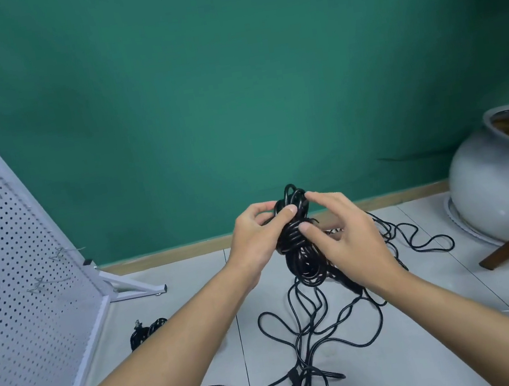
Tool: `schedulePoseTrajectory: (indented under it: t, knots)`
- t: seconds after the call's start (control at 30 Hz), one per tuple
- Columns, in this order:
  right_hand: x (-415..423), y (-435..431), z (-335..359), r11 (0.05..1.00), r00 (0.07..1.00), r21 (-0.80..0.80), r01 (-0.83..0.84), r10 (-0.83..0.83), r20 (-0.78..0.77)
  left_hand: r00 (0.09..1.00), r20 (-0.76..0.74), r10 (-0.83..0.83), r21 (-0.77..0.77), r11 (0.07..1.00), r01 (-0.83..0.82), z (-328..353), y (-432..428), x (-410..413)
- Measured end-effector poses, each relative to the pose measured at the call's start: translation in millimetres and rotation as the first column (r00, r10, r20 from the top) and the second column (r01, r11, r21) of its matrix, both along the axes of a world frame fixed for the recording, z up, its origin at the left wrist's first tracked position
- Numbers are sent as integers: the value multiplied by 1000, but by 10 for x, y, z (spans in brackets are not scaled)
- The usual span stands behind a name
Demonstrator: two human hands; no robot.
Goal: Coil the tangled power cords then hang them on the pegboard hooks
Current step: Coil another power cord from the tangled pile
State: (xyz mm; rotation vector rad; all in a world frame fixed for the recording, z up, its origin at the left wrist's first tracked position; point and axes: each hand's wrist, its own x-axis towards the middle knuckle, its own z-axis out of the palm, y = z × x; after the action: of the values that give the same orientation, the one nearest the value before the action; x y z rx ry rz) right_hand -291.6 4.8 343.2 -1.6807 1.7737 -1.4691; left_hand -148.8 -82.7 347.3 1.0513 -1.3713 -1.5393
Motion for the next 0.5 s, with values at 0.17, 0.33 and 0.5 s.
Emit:
schedulePoseTrajectory:
  t: [0.17,0.33,0.5]
  knots:
    - [-26,-15,-2,997,997,32,67,-68,42,998,66,5,-38,999,-2,-15,12,-7]
    - [-45,-25,29,993,995,90,78,-84,60,995,97,-8,-88,996,17,-11,5,-10]
    - [-74,-48,72,981,978,59,184,-189,91,994,108,-29,-119,992,42,-56,41,-56]
